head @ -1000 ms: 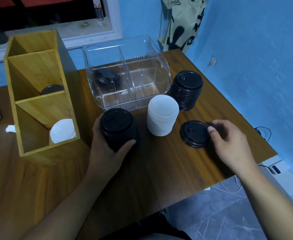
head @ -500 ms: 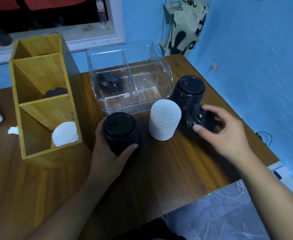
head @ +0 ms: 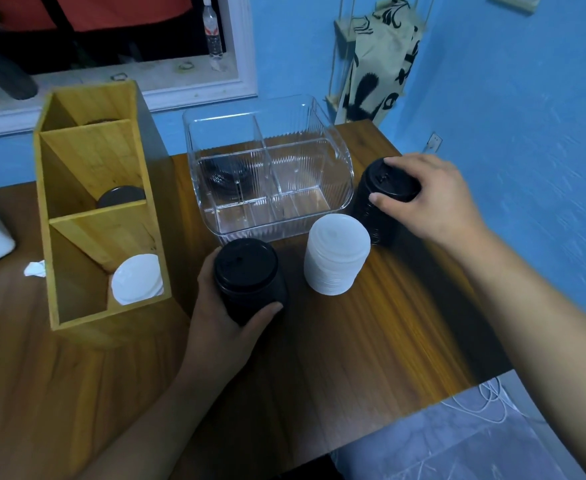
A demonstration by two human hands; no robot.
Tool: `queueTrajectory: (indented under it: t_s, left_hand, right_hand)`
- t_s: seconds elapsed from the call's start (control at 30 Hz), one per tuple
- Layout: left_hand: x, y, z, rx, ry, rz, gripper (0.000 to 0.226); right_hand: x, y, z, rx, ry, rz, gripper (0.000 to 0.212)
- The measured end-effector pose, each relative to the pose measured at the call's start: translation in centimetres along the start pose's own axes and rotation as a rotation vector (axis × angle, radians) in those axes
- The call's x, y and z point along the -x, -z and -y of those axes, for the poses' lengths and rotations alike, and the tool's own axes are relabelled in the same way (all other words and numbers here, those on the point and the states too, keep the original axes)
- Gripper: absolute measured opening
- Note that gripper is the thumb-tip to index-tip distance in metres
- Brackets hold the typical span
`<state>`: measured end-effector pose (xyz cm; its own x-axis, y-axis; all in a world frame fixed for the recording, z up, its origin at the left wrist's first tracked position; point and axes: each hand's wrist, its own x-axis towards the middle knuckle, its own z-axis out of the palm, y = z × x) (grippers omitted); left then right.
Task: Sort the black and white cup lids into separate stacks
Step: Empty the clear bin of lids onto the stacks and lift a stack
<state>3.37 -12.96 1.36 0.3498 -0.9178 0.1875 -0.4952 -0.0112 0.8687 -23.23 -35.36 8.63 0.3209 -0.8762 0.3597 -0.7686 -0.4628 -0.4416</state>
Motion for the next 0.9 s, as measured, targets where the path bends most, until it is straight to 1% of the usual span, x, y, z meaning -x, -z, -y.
queueTrajectory:
  t_s: [0.13, 0.27, 0.37, 0.57, 0.7, 0.83, 0.9]
  left_hand:
    - [0.0, 0.0, 0.0, 0.006, -0.006, -0.006, 0.105]
    - [-0.1, 0.0, 0.3, 0.002, -0.008, -0.008, 0.105]
    - [-0.1, 0.0, 0.3, 0.011, -0.004, -0.005, 0.106]
    - [0.0, 0.0, 0.3, 0.011, 0.003, -0.006, 0.106]
    - [0.0, 0.0, 0.2, 0.0, 0.001, -0.008, 0.106]
    - [-0.2, 0.1, 0.1, -0.001, -0.007, -0.017, 0.106]
    - [-0.1, 0.1, 0.0, -0.01, -0.002, -0.015, 0.106]
  right_hand:
    - [-0.1, -1.1, -0.6, -0.014, -0.017, 0.01, 0.073]
    - [0.7, -2.5, -1.1, -0.071, 0.001, -0.012, 0.067]
    - [0.4, -2.7, -1.2, -0.08, 0.009, 0.004, 0.067]
    - [1.1, -2.6, -1.7, -0.085, 0.061, 0.053, 0.077]
    - [1.2, -1.7, -1.5, -0.068, 0.071, 0.126, 0.086]
    - [1.1, 0.3, -1.1, -0.148, 0.01, 0.227, 0.1]
    - [1.4, 1.3, -0.8, -0.186, -0.014, 0.22, 0.1]
